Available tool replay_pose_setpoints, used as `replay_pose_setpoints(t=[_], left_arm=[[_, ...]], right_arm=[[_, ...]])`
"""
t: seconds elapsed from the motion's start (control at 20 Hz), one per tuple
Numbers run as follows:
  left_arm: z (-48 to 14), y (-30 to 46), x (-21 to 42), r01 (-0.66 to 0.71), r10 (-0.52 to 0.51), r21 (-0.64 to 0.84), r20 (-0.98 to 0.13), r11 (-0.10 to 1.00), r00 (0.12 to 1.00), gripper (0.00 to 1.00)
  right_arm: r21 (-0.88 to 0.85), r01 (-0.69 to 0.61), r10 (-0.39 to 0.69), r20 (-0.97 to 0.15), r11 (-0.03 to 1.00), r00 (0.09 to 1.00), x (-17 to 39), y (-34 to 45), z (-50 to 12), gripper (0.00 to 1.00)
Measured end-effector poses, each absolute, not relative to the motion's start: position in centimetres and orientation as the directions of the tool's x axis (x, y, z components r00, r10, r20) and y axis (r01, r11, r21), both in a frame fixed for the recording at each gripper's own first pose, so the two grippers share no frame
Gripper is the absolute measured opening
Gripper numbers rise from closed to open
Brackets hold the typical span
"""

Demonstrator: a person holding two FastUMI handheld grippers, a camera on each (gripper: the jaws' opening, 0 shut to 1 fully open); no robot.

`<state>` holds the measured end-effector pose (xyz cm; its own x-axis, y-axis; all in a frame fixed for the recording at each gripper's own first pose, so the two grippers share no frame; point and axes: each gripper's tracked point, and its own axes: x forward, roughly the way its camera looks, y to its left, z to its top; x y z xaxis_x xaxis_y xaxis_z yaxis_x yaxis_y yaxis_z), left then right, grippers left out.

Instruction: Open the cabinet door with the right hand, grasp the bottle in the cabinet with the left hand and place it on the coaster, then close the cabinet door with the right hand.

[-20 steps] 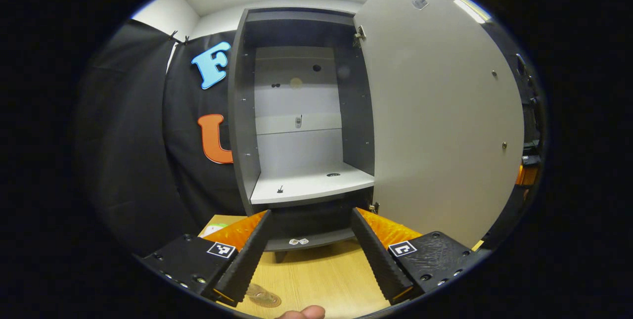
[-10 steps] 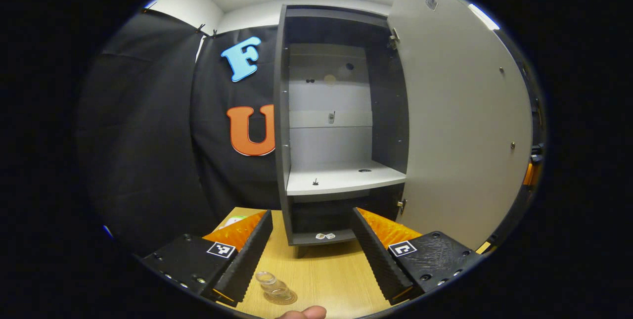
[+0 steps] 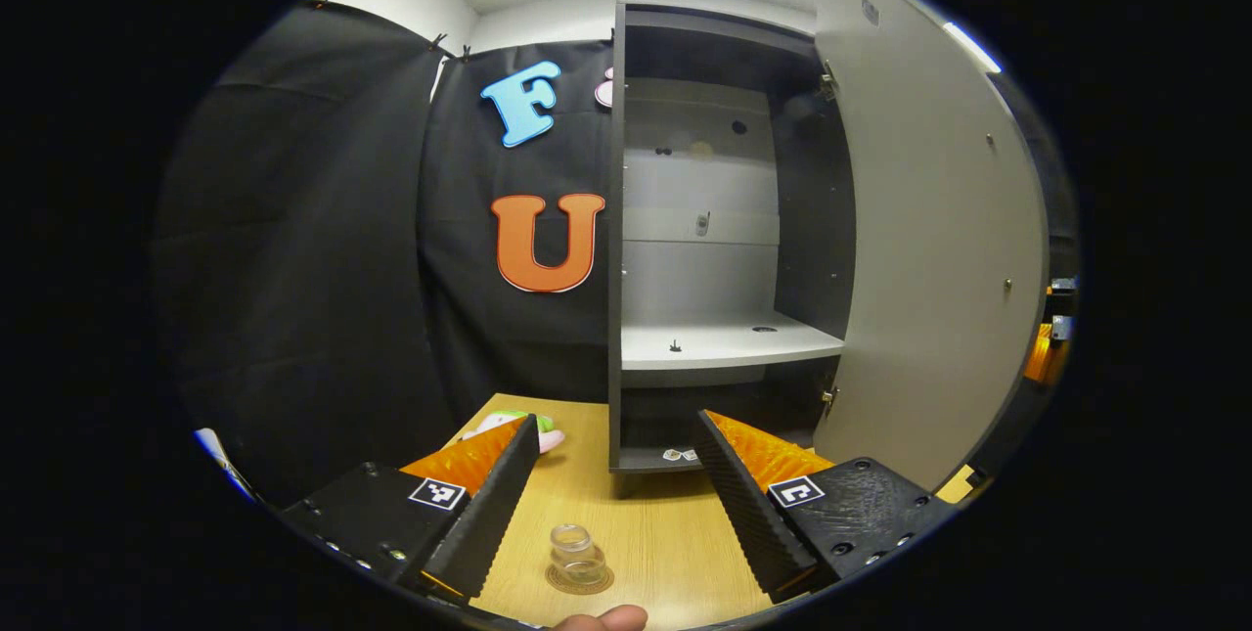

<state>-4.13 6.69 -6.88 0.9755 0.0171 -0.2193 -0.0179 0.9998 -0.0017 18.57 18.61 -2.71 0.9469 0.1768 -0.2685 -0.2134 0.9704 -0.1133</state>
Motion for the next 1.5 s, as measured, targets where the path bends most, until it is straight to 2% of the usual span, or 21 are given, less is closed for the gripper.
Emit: replay_pose_setpoints(t=[0.05, 0.1, 0.25, 0.6, 0.75, 0.85, 0.95, 1.05, 1.1, 1.25, 1.35, 1.45, 1.5], left_arm=[[-6.8, 7.0, -4.2, -0.02, 0.019, -0.004, -0.216, 1.0, 0.976, 0.96], [-6.8, 7.3, -4.3, -0.018, 0.016, -0.007, -0.213, 1.0, 0.977, 0.96], [-6.9, 8.9, -4.7, -0.022, 0.02, -0.009, -0.214, 1.0, 0.977, 0.97], [-7.4, 14.4, -6.0, -0.071, 0.064, -0.021, -0.223, 0.997, 0.973, 0.96], [-8.1, 15.8, -6.7, -0.093, 0.08, -0.046, -0.235, 0.995, 0.969, 0.95], [-7.6, 16.3, -7.0, -0.108, 0.103, -0.012, -0.214, 0.994, 0.971, 0.96], [-6.4, 15.5, -6.8, -0.077, 0.081, 0.031, -0.175, 0.997, 0.981, 0.95], [-6.0, 13.2, -6.4, -0.024, 0.033, 0.057, -0.151, 0.998, 0.988, 0.95], [-5.5, 11.6, -6.1, 0.005, 0.004, 0.067, -0.135, 0.998, 0.991, 0.95], [-4.1, 7.5, -4.4, 0.076, -0.067, 0.1, -0.094, 0.992, 0.993, 0.95], [-3.3, 5.2, -3.7, 0.099, -0.092, 0.089, -0.088, 0.991, 0.992, 0.96], [-2.6, 3.9, -3.0, 0.075, -0.071, 0.063, -0.071, 0.995, 0.995, 1.0], [-2.3, 3.1, -3.0, 0.07, -0.067, 0.048, -0.069, 0.996, 0.995, 0.96]], right_arm=[[-0.117, -0.264, 0.227, -0.26, 0.957, 0.939, 18.5, 20.2, -2.7, 0.92], [-0.139, -0.276, 0.238, -0.239, 0.951, 0.941, 18.9, 20.6, -2.2, 0.92], [-0.195, -0.266, 0.224, -0.214, 0.944, 0.951, 19.7, 22.5, -1.5, 0.98], [-0.182, -0.308, 0.261, -0.243, 0.934, 0.934, 21.0, 26.6, -2.6, 0.96], [-0.175, -0.3, 0.239, -0.303, 0.938, 0.923, 21.0, 27.1, -4.4, 0.96], [-0.163, -0.266, 0.203, -0.321, 0.95, 0.925, 20.6, 26.7, -5.1, 0.96], [-0.154, -0.215, 0.158, -0.32, 0.964, 0.934, 19.9, 26.0, -5.1, 0.96], [-0.195, -0.124, 0.071, -0.259, 0.973, 0.963, 19.8, 24.1, -3.4, 0.96], [-0.212, -0.109, 0.06, -0.224, 0.971, 0.973, 20.0, 24.0, -2.6, 0.96], [-0.226, -0.168, 0.119, -0.214, 0.96, 0.97, 21.0, 24.9, -2.9, 0.96], [-0.235, -0.167, 0.112, -0.233, 0.957, 0.966, 21.4, 24.4, -3.3, 0.99], [-0.231, -0.148, 0.092, -0.238, 0.962, 0.967, 21.9, 23.6, -3.7, 0.99], [-0.209, -0.156, 0.101, -0.254, 0.965, 0.962, 21.9, 23.4, -4.2, 0.99]])
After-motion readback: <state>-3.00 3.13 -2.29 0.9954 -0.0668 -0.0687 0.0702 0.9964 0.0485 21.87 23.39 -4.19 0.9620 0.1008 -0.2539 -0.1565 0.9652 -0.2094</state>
